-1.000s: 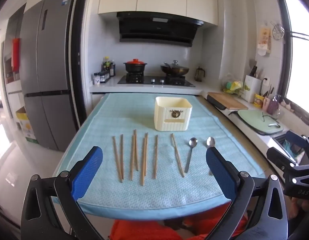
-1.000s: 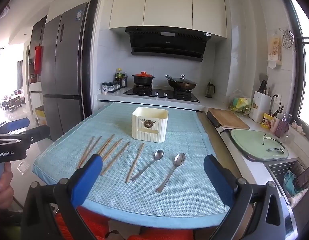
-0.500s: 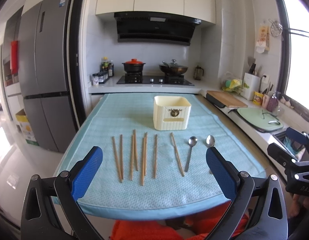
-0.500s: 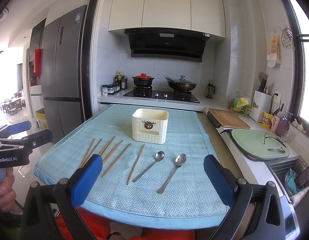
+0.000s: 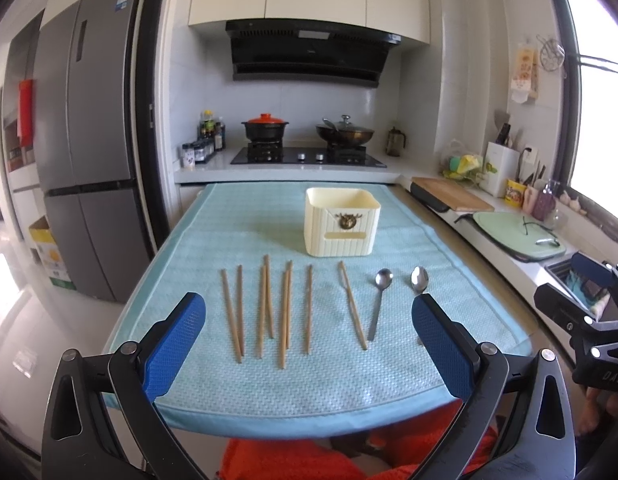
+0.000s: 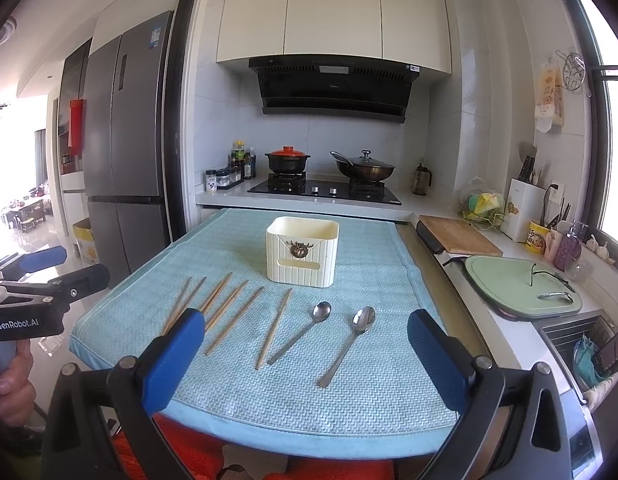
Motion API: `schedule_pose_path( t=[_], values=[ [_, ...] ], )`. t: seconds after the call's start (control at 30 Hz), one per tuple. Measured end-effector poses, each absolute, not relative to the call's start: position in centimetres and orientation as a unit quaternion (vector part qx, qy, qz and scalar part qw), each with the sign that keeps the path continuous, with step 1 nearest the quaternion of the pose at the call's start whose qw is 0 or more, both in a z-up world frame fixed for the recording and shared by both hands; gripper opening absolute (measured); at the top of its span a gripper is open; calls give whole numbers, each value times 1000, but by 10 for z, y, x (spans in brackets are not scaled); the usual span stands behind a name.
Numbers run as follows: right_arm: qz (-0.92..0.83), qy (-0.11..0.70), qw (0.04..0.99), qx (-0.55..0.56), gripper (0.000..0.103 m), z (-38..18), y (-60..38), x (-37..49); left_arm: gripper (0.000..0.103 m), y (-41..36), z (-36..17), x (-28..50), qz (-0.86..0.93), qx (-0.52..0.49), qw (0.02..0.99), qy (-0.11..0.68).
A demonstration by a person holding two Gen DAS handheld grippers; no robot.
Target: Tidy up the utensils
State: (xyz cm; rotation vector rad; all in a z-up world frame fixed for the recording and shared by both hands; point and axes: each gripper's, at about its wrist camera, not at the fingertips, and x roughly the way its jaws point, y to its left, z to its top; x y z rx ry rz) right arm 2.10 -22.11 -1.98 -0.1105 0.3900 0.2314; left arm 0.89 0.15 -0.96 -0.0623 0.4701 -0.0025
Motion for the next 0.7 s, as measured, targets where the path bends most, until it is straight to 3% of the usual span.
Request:
schedule_pose_path(
  t=[0.7],
  values=[
    [116,193,973,-58,103,-23,-218,20,103,3,-16,13,-6,-31,971,238]
  ],
)
